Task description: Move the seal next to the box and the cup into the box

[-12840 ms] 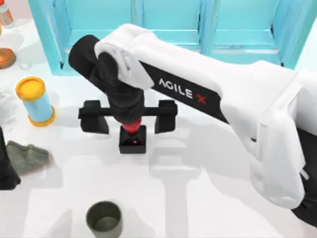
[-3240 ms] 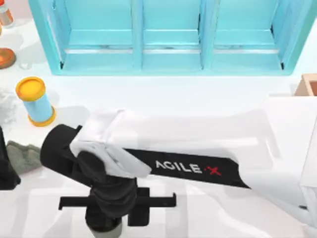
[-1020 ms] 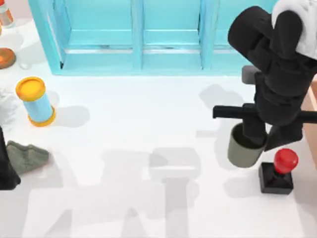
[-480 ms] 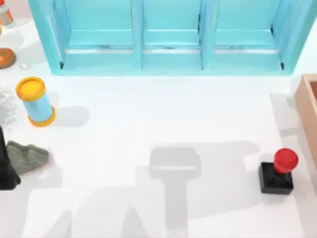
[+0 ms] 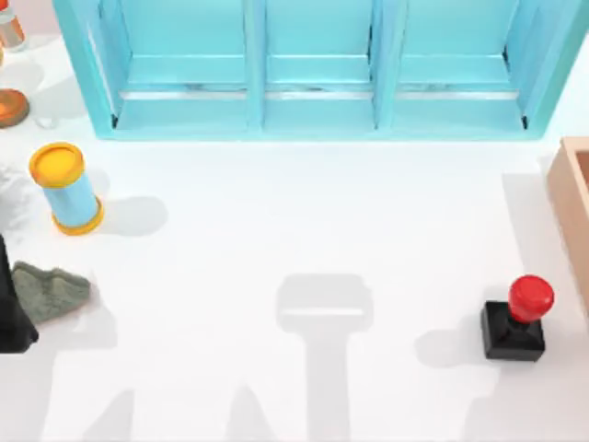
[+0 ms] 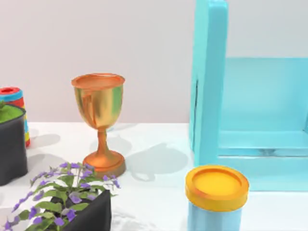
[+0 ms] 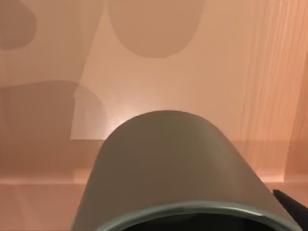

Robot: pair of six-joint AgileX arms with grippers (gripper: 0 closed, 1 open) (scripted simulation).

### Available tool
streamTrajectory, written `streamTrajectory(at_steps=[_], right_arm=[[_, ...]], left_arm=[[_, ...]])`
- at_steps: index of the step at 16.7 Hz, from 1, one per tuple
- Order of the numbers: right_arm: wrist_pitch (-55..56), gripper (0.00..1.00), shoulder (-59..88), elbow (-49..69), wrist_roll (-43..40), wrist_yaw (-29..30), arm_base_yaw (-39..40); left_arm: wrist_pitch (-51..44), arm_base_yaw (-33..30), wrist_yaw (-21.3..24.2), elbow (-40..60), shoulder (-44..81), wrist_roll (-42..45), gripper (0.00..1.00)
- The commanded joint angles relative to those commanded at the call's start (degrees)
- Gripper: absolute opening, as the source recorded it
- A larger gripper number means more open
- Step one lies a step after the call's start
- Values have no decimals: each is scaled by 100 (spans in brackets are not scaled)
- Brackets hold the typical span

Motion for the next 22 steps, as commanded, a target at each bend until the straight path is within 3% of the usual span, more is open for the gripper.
streamTrajectory(at_steps=[13,22], right_arm=[[102,0,23,-256,-351,42,19],[1065,0,323,-948,-247,-521,-12]], left_arm=[[0,0,0,0,0,0,100],[0,0,0,0,0,0,100]])
